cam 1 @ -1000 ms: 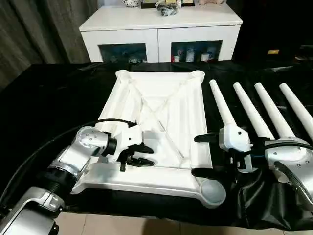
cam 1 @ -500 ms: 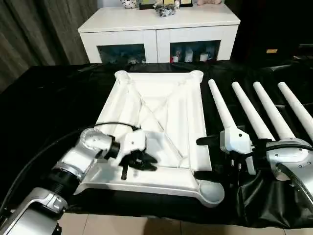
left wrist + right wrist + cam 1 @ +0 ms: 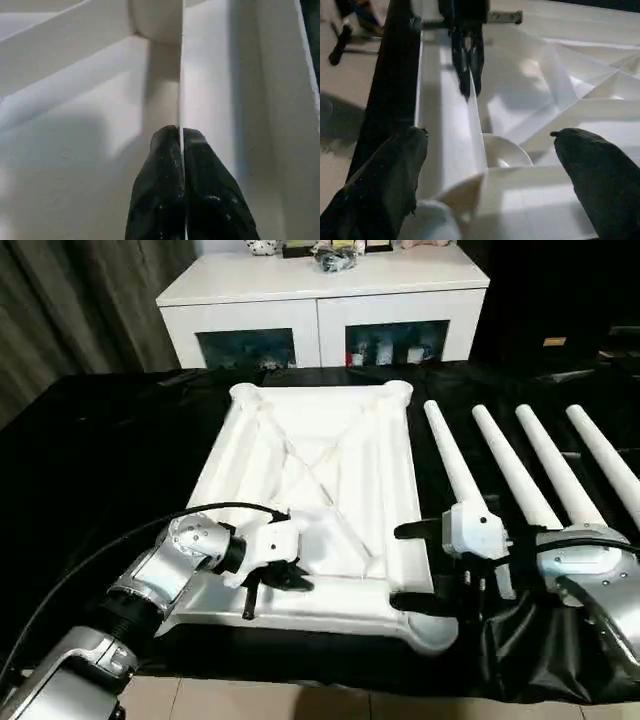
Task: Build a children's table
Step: Move to table
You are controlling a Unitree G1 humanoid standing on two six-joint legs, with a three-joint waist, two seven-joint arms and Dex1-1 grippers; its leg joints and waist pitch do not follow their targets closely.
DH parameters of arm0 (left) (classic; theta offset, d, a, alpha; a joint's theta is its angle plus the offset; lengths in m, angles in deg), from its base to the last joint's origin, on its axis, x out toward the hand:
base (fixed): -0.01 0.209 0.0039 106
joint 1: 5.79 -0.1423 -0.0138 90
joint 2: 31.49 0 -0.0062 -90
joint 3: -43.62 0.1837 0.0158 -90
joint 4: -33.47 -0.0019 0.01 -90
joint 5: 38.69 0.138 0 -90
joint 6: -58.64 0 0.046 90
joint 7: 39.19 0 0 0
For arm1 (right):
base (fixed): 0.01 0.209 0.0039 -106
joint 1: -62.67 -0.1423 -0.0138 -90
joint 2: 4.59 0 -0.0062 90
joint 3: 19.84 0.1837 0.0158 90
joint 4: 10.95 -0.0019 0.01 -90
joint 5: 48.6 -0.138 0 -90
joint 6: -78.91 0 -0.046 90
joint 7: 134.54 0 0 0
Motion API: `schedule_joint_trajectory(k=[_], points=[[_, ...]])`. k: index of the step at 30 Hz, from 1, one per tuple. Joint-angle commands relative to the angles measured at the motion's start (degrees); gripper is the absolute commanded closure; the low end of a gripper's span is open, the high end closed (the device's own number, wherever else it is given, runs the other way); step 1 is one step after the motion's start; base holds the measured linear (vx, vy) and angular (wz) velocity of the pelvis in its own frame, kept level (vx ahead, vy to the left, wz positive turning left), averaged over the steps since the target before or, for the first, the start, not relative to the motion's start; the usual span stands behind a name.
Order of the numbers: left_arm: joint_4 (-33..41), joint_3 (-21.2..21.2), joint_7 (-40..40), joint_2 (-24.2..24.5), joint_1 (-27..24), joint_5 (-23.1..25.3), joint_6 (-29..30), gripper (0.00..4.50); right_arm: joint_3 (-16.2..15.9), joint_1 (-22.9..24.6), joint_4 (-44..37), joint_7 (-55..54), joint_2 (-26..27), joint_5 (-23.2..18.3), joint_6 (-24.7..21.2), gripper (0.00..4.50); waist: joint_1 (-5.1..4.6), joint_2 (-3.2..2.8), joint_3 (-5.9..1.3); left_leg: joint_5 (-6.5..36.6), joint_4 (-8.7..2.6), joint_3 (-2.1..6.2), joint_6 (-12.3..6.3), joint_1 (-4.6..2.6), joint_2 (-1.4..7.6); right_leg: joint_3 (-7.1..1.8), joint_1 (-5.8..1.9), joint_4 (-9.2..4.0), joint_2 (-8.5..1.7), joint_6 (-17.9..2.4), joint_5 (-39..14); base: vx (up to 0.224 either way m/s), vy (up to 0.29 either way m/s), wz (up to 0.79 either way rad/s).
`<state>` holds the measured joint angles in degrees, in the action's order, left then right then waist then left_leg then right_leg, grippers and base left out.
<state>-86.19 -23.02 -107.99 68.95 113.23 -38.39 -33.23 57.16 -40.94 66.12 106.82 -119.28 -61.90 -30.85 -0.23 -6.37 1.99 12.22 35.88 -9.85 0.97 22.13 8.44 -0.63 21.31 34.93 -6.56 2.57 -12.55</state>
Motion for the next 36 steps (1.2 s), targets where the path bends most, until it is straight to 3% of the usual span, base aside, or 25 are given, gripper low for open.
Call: schedule_joint_trajectory(k=[1,2,4,5,7,8,12,13,15,25,26,30,31,34,35,36], points=[[1.74,-4.02,3.17,1.18,-0.98,-1.84,2.37,4.43,-0.02,-0.12,-0.89,-1.43,0.30,0.41,-0.42,0.00,0.26,1.07,-2.82,16.03,-6.16,1.56,-2.15,-0.82,3.53,0.00,-1.62,-3.88,-1.51,-16.38,-4.55,0.000,0.000,0.00],[2.11,-4.25,3.32,1.34,-1.37,-1.95,2.59,4.43,0.00,-0.07,-0.86,-1.66,0.44,0.43,-0.50,0.00,0.25,0.98,-2.83,15.80,-6.08,1.48,-2.34,-0.95,3.51,-0.03,-1.49,-3.88,-1.44,-16.45,-4.21,0.000,0.000,0.00],[2.99,-5.09,4.97,2.69,-3.29,-1.08,2.49,4.43,-0.15,0.03,-0.62,-2.71,0.99,1.15,-0.26,0.00,-0.03,1.21,-2.93,12.94,-5.87,1.46,-3.67,-0.50,3.34,0.07,-1.75,-3.74,-1.41,-16.51,-1.49,0.000,0.000,0.00],[3.03,-5.53,6.19,3.50,-4.21,-0.37,1.80,4.43,-0.11,-0.05,-0.37,-3.40,1.40,1.44,-0.29,0.00,-0.08,1.67,-3.03,12.17,-5.74,1.43,-4.06,-0.44,3.37,0.04,-1.81,-3.68,-1.44,-16.55,-0.70,0.000,0.000,0.00],[2.77,-6.02,7.71,4.12,-4.81,0.45,0.80,4.43,-0.10,-0.28,-0.02,-4.14,1.80,1.91,-0.04,0.00,-0.30,1.26,-3.08,9.84,-5.51,1.44,-5.17,-0.25,3.31,0.25,-1.80,-3.40,-1.32,-16.44,1.40,0.000,0.000,0.00],[2.58,-6.33,8.69,4.47,-5.13,0.93,0.14,4.43,-0.07,-0.44,0.22,-4.61,2.06,2.17,0.10,0.00,-0.21,1.14,-3.10,10.10,-5.42,1.30,-5.26,-0.59,3.38,0.27,-1.55,-3.45,-1.24,-16.66,1.32,0.000,0.000,0.00],[0.29,-6.78,11.93,6.30,-4.68,3.33,-3.13,4.43,0.09,-2.69,3.43,-9.43,4.73,4.83,-0.80,0.00,-0.28,1.42,-2.99,10.44,-5.51,1.20,-4.82,-0.60,3.38,0.28,-1.40,-3.36,-1.09,-17.17,0.40,0.000,0.000,0.00],[0.18,-6.80,12.11,6.35,-4.59,3.47,-3.20,4.43,0.08,-2.75,3.53,-9.61,4.81,4.93,-0.87,0.00,-0.50,1.25,-2.92,11.04,-5.65,1.19,-4.33,-0.62,3.31,0.41,-1.35,-3.40,-1.00,-17.04,-0.67,0.000,0.000,0.00],[-0.59,-6.92,13.43,6.68,-3.88,4.49,-3.56,4.43,-0.06,-3.08,4.13,-10.81,5.31,5.57,-1.39,0.00,-0.29,1.35,-2.87,12.28,-5.71,1.05,-3.55,-1.10,3.49,0.30,-1.13,-3.55,-0.98,-16.93,-1.79,0.000,0.000,0.00],[-2.04,-7.50,16.39,7.77,-1.84,5.87,-5.56,4.43,0.19,-4.35,7.08,-15.24,6.72,8.38,-2.37,0.00,0.08,1.14,-3.04,10.44,-5.45,0.94,-3.09,-1.03,3.32,0.34,-1.32,-3.18,-0.97,-17.32,2.08,0.000,0.000,0.00],[-1.91,-7.70,16.44,7.71,-1.87,5.65,-5.47,4.08,0.34,-4.52,7.28,-15.57,6.89,8.47,-2.61,0.00,0.11,1.19,-3.11,10.06,-5.39,0.91,-3.23,-1.07,3.33,0.37,-1.36,-3.10,-0.94,-17.42,2.76,0.000,0.000,0.00],[-2.22,-9.14,15.28,7.77,-1.53,3.99,-3.48,3.91,1.24,-5.73,8.80,-18.28,8.03,8.87,-4.99,0.00,0.24,1.39,-3.15,8.58,-5.23,0.80,-3.74,-1.11,3.28,0.38,-1.33,-3.01,-0.91,-17.88,3.72,0.000,0.000,0.00],[-2.50,-9.41,15.09,7.81,-1.42,3.86,-3.43,3.77,1.44,-5.91,8.99,-18.64,8.33,8.93,-5.40,0.00,0.37,1.19,-3.15,8.99,-5.23,0.75,-3.65,-1.15,3.27,0.35,-1.28,-3.01,-0.97,-17.98,3.15,0.000,0.000,0.00],[-1.58,-11.03,14.61,8.78,-1.45,2.22,-3.20,3.44,4.38,-8.22,11.16,-23.93,11.11,8.81,-8.56,0.00,0.48,1.08,-3.17,9.22,-5.32,0.70,-2.73,-1.22,3.09,0.40,-1.09,-2.93,-0.82,-18.02,2.10,0.000,0.000,0.00],[0.89,-13.30,13.36,9.36,-1.79,-1.00,-1.00,3.33,8.00,-10.52,13.20,-28.84,13.81,7.68,-12.48,0.00,0.56,0.98,-3.06,10.19,-5.46,0.67,-1.83,-1.41,3.10,0.41,-0.97,-2.93,-0.78,-18.03,0.87,0.000,0.000,0.00],[2.47,-14.55,13.18,9.53,-2.04,-2.51,0.20,3.33,8.88,-11.35,13.62,-29.69,14.24,7.38,-14.00,0.00,0.45,1.16,-3.13,10.34,-5.49,0.65,-1.51,-1.31,3.00,0.36,-0.93,-2.80,-0.79,-18.26,0.55,0.000,0.000,0.00]])
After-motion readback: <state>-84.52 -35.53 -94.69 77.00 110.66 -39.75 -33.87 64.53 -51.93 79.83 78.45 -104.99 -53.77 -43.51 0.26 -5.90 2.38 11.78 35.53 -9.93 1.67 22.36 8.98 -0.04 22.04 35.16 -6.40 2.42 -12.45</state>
